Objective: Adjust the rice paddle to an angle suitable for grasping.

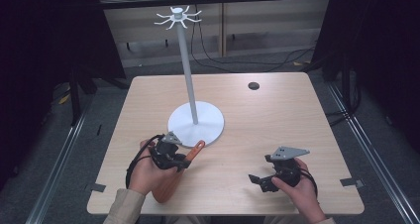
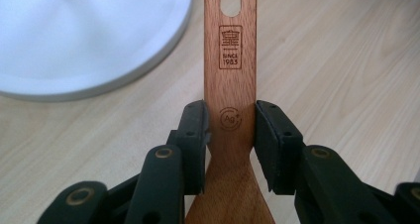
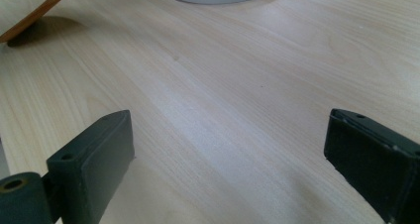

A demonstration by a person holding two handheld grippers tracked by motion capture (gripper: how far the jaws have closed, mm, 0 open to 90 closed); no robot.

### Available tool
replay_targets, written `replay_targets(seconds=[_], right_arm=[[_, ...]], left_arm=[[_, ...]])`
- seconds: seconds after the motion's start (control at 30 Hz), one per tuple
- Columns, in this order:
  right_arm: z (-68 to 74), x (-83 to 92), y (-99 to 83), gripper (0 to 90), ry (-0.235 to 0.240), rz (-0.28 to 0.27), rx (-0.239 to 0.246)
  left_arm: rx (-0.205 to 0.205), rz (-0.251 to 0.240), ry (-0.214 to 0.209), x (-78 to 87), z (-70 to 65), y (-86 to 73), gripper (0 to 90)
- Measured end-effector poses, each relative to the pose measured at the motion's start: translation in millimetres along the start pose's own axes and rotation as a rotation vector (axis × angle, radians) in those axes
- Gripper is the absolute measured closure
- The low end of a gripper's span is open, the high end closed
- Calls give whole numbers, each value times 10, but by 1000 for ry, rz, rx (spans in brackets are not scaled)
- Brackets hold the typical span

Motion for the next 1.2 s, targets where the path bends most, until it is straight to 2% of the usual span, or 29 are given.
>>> replay_targets(seconds=[0.03, 0.1, 0.13, 0.17, 0.2, 0.23, 0.27, 0.3, 0.33, 0.37, 0.4, 0.47, 0.57, 0.63, 0.67, 0.83, 1.2], right_arm=[[0, 0, 0, 52, 0, 0, 0], [1, 0, -1, 52, 0, 0, -1], [1, 0, -1, 52, 0, 0, -1], [2, -2, -1, 52, 1, -1, -1], [2, -2, -1, 52, 1, -1, -1], [5, -3, -1, 52, 1, -1, -2], [5, -3, -1, 52, 1, -1, -2], [3, -3, -1, 52, 2, -1, -2], [3, -3, -1, 52, 2, -1, -2], [1, -2, -2, 52, 1, -1, -2], [1, -2, -2, 52, 1, -1, -2], [0, -4, -5, 52, 4, 1, -3], [6, -10, -5, 52, 4, 1, -3], [10, -12, -4, 52, 6, 2, -1], [10, -12, -4, 52, 6, 2, -1], [7, -6, -6, 52, 5, 1, -3], [9, -5, -2, 52, 5, -2, -3]], left_arm=[[19, -40, -8, 35, 16, -1, 664], [31, -81, 2, 61, 30, -9, 664], [31, -81, 2, 61, 30, -9, 664], [43, -117, -1, 91, 46, -15, 664], [43, -117, -1, 91, 46, -15, 664], [59, -155, -6, 127, 65, -19, 664], [59, -155, -6, 127, 65, -19, 664], [76, -191, -3, 177, 86, -21, 664], [76, -191, -3, 177, 86, -21, 664], [87, -239, -1, 226, 108, -28, 664], [87, -239, -1, 226, 108, -28, 664], [91, -278, 8, 274, 126, -47, 664], [85, -302, 17, 299, 132, -53, 664], [95, -346, 21, 325, 136, -56, 664], [95, -346, 21, 325, 136, -56, 664], [98, -405, 26, 355, 135, -60, 664], [106, -480, 39, 487, 163, 16, 663]])
Point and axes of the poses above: each handheld gripper's, and its own axes: x roughly backward along the jaws, y roughly out of its top, z roughly to its left, the point moved 2 cm from there along -x, roughly forward along the jaws, and after that the axes turned 14 degrees about -z, right-handed, at the moved point
